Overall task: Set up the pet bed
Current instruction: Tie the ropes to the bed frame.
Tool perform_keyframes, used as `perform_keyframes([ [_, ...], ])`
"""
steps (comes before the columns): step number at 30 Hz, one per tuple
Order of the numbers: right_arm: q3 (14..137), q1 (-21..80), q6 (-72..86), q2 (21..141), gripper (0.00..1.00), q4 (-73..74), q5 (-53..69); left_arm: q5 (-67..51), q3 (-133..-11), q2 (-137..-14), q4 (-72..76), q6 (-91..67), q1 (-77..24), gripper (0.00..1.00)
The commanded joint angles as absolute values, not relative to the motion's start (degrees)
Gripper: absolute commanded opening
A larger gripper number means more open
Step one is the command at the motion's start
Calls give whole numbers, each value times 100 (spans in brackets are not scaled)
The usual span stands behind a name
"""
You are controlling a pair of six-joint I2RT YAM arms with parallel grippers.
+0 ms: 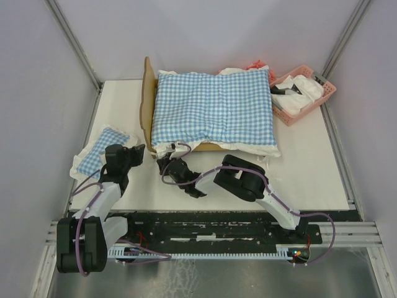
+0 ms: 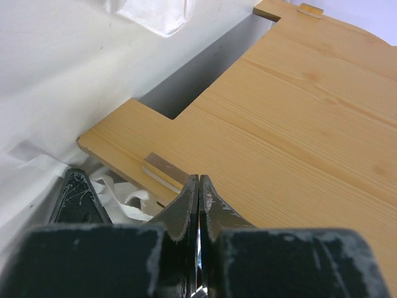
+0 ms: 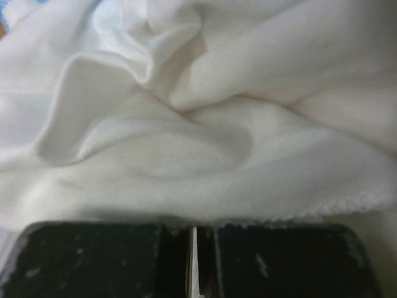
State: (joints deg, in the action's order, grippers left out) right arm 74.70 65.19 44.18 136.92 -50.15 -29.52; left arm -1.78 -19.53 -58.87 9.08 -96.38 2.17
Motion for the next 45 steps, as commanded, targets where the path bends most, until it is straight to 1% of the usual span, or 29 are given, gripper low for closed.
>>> perform_keyframes([
  [1, 7323, 6522, 4024, 13424, 2, -5033, -2835, 120, -2216, -5770, 960, -9176, 237, 3],
  [4, 7324, 6515, 3973, 13430, 2, -5050, -2761, 335, -2364, -5733, 544, -8890, 234, 3],
  [6, 7337, 6513, 3924, 13427, 2, -5092, -2685, 357, -2422, -5703, 131, -8810, 233, 7],
  [8, 7381, 6514, 3896, 13425, 2, -5074, -2617, 294, -2401, -5657, -109, -8814, 230, 25],
  [9, 7399, 6513, 3897, 13423, 2, -5069, -2593, 250, -2362, -5596, -142, -8815, 230, 31],
  [12, 7432, 6513, 3902, 13435, 2, -5053, -2543, 143, -2184, -5346, -191, -9022, 220, 45],
  [13, 7438, 6513, 3900, 13438, 2, -5049, -2528, 119, -2132, -5277, -196, -9122, 223, 48],
  [15, 7442, 6513, 3910, 13465, 2, -5046, -2522, 69, -2110, -5216, -343, -9371, 219, 49],
  [18, 7461, 6519, 3939, 13493, 2, -5046, -2501, -89, -2054, -5302, -383, -9785, 214, 48],
  [22, 7487, 6515, 3964, 13509, 2, -5037, -2478, -379, -1801, -5596, 58, -10225, 190, 46],
  [25, 7496, 6514, 3972, 13509, 2, -5034, -2465, -488, -1775, -5788, 68, -10259, 169, 49],
  [27, 7503, 6526, 3990, 13510, 2, -5036, -2440, -478, -1764, -5845, 40, -10259, 165, 52],
  [28, 7512, 6522, 3997, 13517, 2, -5036, -2428, -443, -1739, -5863, 92, -10270, 160, 56],
  [29, 7522, 6522, 4003, 13524, 2, -5038, -2414, -403, -1695, -5889, 200, -10278, 149, 65],
  [30, 7517, 6521, 4014, 13530, 2, -5036, -2413, -360, -1649, -5934, 327, -10307, 127, 70],
  [31, 7516, 6525, 4015, 13527, 2, -5037, -2417, -341, -1611, -6006, 470, -10339, 125, 72],
  [35, 7552, 6523, 4048, 13543, 2, -5037, -2381, -327, -1533, -6365, 1078, -10354, 123, 70],
  [40, 7556, 6522, 4045, 13526, 2, -5036, -2344, -462, -1559, -6788, 1455, -10467, 100, 58],
  [45, 7572, 6524, 4089, 13542, 2, -5045, -2305, -514, -1562, -7058, 1758, -10490, 42, 53],
])
